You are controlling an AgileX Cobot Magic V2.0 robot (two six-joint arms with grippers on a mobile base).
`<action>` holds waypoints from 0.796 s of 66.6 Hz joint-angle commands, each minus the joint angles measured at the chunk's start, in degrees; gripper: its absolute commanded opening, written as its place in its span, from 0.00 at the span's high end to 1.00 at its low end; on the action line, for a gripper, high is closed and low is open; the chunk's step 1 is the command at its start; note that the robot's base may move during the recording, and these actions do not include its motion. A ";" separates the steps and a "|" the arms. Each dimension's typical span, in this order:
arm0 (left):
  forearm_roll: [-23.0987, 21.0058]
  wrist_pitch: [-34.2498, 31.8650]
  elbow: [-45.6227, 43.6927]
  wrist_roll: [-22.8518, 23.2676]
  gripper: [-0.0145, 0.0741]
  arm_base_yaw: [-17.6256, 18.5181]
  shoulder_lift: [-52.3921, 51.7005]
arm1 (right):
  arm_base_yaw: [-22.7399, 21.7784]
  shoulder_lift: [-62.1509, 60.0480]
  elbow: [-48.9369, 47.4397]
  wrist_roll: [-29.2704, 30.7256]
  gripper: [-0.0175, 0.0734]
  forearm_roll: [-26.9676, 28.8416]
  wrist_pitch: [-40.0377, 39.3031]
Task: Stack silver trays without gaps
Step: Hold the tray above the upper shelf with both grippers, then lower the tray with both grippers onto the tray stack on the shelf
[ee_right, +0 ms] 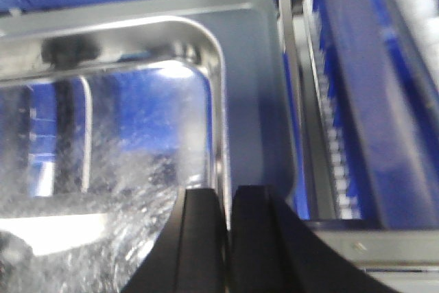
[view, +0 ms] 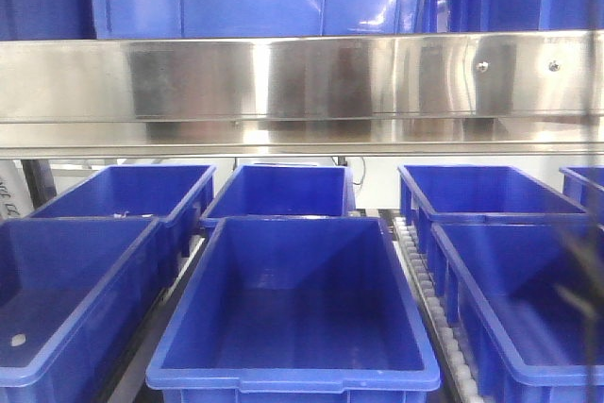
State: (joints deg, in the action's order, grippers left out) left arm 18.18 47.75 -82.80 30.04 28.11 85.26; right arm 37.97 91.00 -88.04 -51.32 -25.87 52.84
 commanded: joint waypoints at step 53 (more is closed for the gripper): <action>-17.50 -10.06 -13.28 -9.48 0.85 -7.69 19.42 | -9.78 20.97 -20.53 18.13 0.82 21.10 -16.42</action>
State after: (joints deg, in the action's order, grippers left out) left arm 7.17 42.10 -95.12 20.98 19.30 104.65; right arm 27.02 111.44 -107.36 -33.98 -10.55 53.95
